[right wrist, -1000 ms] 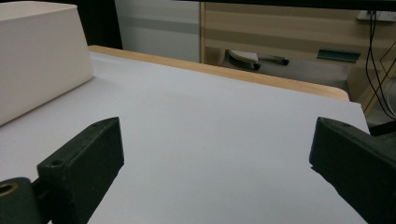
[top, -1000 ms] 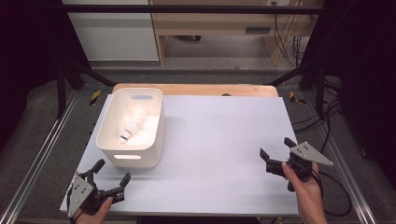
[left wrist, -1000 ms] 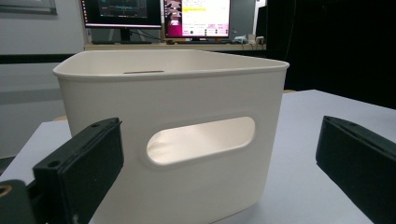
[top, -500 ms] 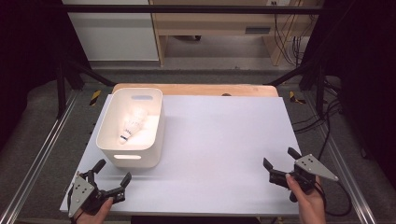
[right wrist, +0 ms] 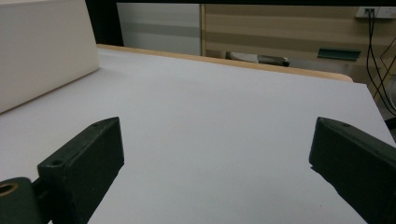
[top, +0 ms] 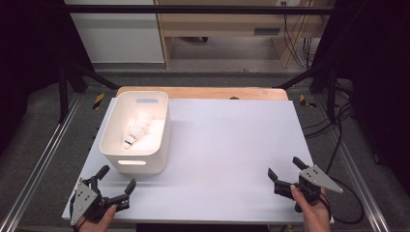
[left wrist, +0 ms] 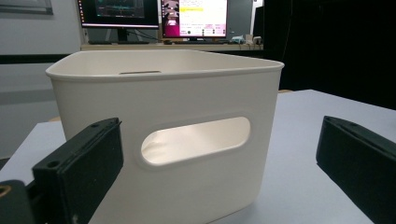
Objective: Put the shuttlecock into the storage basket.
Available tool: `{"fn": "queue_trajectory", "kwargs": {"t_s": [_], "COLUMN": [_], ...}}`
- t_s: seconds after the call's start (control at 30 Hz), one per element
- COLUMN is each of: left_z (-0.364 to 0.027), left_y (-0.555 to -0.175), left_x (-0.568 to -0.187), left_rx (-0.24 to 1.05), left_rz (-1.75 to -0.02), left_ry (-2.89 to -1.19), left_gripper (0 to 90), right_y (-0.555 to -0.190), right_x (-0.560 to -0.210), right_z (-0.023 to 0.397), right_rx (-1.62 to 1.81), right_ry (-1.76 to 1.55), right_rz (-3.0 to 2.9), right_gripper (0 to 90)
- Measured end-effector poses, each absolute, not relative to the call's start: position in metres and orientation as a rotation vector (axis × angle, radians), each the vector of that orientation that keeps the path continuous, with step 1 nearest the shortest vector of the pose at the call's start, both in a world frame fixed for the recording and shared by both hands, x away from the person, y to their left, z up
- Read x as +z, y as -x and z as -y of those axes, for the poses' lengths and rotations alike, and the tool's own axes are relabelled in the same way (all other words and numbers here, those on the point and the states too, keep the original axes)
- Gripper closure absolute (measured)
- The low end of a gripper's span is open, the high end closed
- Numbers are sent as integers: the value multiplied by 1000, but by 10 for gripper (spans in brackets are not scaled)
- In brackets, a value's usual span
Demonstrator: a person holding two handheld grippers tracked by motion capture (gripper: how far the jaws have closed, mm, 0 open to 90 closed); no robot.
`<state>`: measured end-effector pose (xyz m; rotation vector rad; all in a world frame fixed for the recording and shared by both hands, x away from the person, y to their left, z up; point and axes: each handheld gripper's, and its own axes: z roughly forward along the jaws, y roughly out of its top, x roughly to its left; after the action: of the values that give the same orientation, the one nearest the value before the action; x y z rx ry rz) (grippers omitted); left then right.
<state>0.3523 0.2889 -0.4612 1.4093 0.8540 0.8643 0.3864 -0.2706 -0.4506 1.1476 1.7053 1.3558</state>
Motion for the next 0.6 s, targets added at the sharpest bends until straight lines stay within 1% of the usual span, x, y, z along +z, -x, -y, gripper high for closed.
{"fn": "queue_trajectory", "kwargs": {"t_s": [0.37,0.6], "left_z": [-286,-285], "left_y": [-352,-352], "left_x": [-461,-462], "left_rx": [856,849], "left_rz": [-842,-837], "left_ry": [-1421,-1426], "left_gripper": [8,8], "right_y": [-386,-389], "right_x": [-465,-468], "right_z": [259,253], "right_rx": [1380,1394], "right_ry": [-1106,-1089], "right_rz": [-1741,-1739], "right_gripper": [36,37]}}
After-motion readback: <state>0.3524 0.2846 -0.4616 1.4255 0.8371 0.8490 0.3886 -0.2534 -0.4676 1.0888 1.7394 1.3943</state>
